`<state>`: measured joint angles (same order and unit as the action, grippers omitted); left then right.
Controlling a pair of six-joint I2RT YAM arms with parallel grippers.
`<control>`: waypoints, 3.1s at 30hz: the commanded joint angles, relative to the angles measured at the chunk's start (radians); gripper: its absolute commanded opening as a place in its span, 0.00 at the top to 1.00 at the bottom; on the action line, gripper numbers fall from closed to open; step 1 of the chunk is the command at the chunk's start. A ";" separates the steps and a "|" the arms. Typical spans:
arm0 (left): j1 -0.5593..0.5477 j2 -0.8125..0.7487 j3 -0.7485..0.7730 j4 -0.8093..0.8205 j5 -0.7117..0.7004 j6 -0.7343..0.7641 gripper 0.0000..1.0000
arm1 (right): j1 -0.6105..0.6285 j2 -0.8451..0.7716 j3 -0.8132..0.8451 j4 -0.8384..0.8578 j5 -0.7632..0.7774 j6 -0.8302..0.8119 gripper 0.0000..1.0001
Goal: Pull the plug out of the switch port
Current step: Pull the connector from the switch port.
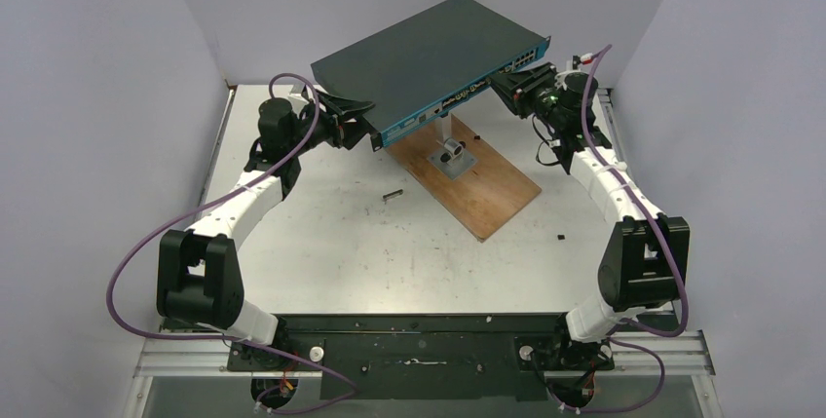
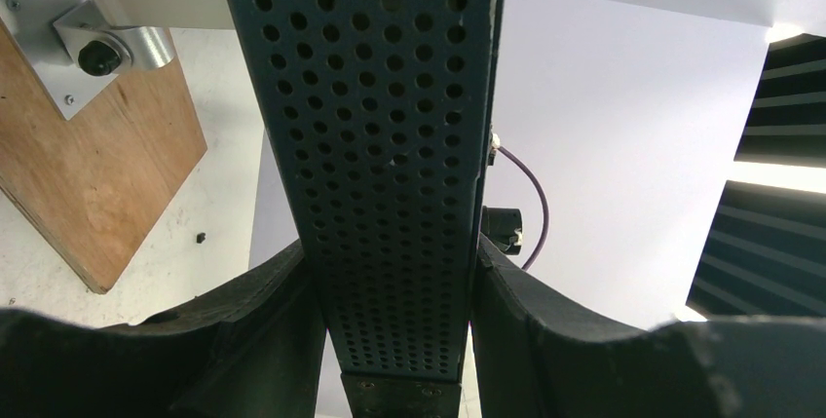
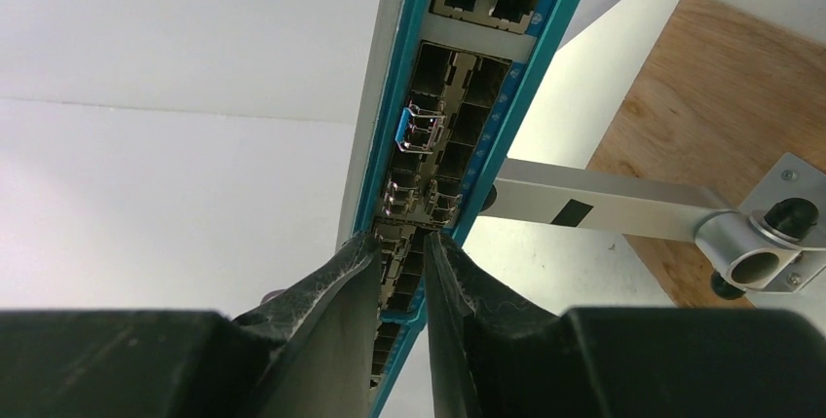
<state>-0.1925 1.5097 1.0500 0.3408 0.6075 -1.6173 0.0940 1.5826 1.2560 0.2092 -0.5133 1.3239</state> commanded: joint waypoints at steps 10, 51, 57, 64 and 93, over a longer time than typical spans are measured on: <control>-0.039 0.052 0.060 0.059 -0.098 0.023 1.00 | 0.018 -0.003 -0.027 0.096 -0.001 0.039 0.88; -0.038 0.035 0.052 0.052 -0.112 0.023 1.00 | -0.002 -0.066 0.010 -0.071 -0.072 -0.144 0.95; -0.038 0.034 0.051 0.052 -0.113 0.023 1.00 | -0.012 -0.087 0.010 -0.078 -0.081 -0.142 0.95; -0.039 0.031 0.046 0.053 -0.114 0.025 1.00 | -0.026 -0.107 0.007 -0.086 -0.090 -0.136 0.95; -0.039 0.040 0.046 0.060 -0.103 0.027 1.00 | -0.126 -0.357 -0.097 -0.313 -0.133 -0.238 0.95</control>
<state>-0.1905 1.5085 1.0500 0.3401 0.6075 -1.6165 -0.0296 1.2427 1.1641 -0.0513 -0.6296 1.1393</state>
